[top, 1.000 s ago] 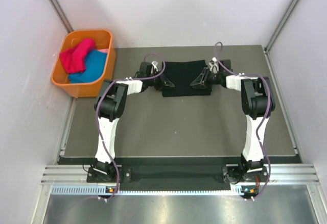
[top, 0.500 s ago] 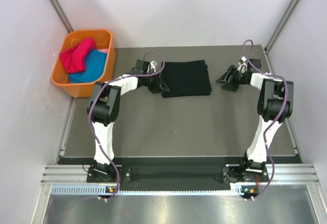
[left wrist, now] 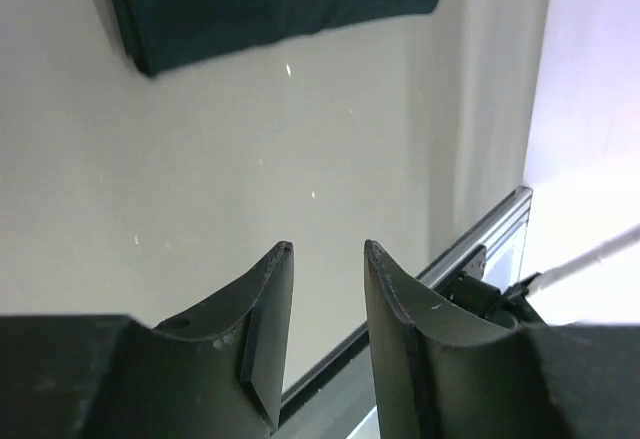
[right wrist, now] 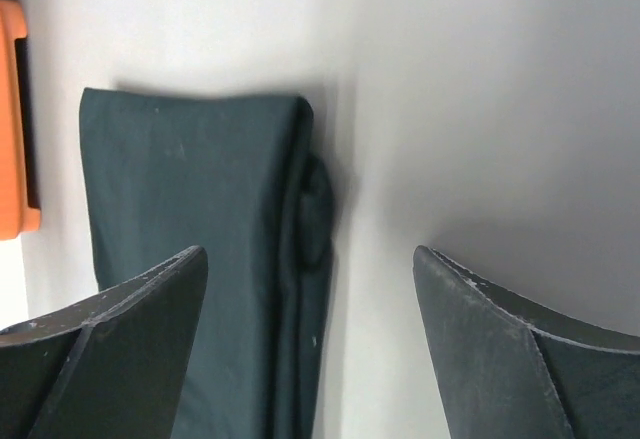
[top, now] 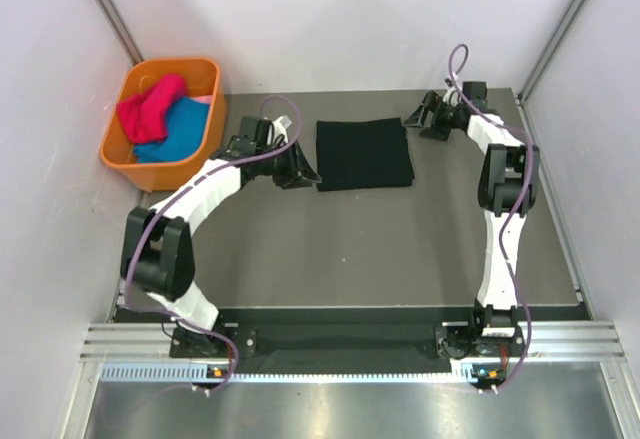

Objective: Fold and stack the t-shirts
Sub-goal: Neatly place the folded tshirt to the corner

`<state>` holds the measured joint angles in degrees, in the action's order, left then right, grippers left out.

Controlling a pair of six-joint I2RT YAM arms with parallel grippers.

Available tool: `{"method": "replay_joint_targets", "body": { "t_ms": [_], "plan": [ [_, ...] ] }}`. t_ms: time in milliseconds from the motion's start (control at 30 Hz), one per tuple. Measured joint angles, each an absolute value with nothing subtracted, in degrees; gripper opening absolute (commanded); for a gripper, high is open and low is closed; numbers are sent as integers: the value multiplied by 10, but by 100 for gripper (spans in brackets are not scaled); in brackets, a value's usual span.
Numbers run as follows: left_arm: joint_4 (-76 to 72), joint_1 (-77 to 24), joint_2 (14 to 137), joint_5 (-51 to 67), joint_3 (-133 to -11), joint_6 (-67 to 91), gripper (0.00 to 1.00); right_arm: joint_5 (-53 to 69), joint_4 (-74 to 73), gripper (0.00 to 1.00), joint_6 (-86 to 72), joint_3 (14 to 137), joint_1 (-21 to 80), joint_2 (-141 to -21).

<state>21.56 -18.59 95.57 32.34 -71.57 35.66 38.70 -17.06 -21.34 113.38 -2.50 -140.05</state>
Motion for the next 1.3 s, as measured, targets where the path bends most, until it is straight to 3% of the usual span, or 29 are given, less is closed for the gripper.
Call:
{"method": "replay_joint_targets", "body": {
  "t_ms": [200,500,867,1000,1067,1200,1300],
  "plan": [
    [219,-186,875,320,-639,390,39,386,-174,80,-215,1190,-11,-1437],
    [237,-186,865,305,-630,409,39,374,-181,70,-211,1193,23,-1439],
    [237,-186,865,306,-630,421,39,363,-197,37,-224,1193,32,-1446],
    [239,-186,865,306,-630,421,39,365,-196,7,-238,1191,28,-1451],
    [240,-186,865,306,-630,421,39,366,-190,0,-253,1184,27,-1452],
    [240,-186,865,306,-630,426,39,352,-152,0,-294,1138,22,-1433],
    [235,-186,859,309,-627,435,39,309,-110,0,-339,1035,19,-1373]
  ]
}}
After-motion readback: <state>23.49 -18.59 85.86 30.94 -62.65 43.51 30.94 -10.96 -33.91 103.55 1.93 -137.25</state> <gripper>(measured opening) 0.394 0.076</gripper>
